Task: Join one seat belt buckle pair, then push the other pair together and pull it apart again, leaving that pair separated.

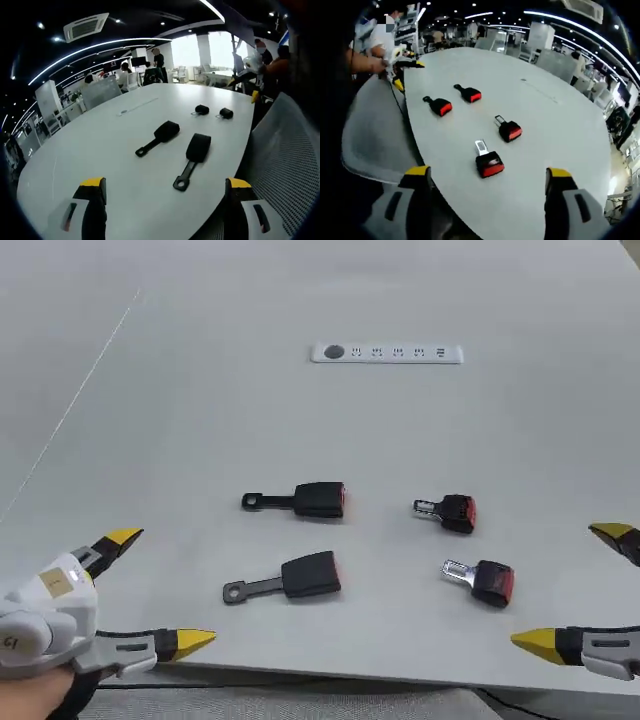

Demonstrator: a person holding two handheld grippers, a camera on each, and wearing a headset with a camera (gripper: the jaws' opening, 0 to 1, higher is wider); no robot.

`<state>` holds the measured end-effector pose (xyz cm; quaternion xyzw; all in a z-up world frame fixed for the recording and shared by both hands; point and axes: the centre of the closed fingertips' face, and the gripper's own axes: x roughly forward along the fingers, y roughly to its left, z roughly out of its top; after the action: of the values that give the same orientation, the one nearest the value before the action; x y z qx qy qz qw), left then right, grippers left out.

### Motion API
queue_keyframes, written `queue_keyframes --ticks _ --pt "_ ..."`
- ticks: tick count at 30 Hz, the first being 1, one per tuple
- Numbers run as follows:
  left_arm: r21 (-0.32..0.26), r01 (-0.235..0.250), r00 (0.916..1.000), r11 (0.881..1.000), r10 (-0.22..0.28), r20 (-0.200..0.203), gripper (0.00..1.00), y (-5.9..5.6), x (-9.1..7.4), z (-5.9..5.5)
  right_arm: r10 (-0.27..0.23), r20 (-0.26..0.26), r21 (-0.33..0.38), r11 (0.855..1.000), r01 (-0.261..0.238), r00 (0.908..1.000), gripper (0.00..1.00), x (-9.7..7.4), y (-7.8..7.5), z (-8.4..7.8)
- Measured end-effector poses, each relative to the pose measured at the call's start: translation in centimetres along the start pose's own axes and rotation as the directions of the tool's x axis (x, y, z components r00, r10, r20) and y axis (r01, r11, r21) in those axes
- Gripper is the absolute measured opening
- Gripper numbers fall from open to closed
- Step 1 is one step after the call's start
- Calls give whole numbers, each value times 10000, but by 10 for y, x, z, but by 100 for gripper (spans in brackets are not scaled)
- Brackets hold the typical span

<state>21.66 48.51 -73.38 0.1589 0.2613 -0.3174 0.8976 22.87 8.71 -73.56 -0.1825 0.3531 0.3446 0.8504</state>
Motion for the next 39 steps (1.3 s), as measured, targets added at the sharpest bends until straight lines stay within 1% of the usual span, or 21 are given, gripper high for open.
queue_keyframes --ticks 2,5,10,13,20,25,31,35,39 --pt "74 12 10000 10000 -11 -30 100 1 0 -1 -25 20 18 10000 25 10000 90 1 -1 1" --pt "50 10 10000 10000 -10 -7 100 0 0 -1 -48 28 38 10000 48 10000 90 1 -3 2" --pt "54 52 10000 10000 -52 -29 100 -2 0 0 -46 28 -214 9998 46 10000 91 1 -4 4" --pt "44 29 10000 10000 -29 -3 100 -2 0 2 -81 20 -243 9997 82 10000 92 1 -6 5" --pt "63 40 10000 10000 -40 49 100 -3 0 4 -14 15 -388 9992 14 10000 92 1 -5 9" --pt "19 47 10000 10000 -47 62 100 -4 0 4 -95 12 -499 9987 96 10000 91 0 -8 12" --pt "22 -17 10000 10000 17 13 100 -1 0 2 -85 -223 -654 9978 70 9997 90 2 -6 8" --pt "14 -28 10000 10000 28 12 100 -1 0 2 -126 -253 -851 9963 104 9996 90 2 -5 9" --pt "52 56 10000 10000 -56 6 100 -3 0 3 -174 -293 -1068 9942 142 9994 89 2 -7 11"
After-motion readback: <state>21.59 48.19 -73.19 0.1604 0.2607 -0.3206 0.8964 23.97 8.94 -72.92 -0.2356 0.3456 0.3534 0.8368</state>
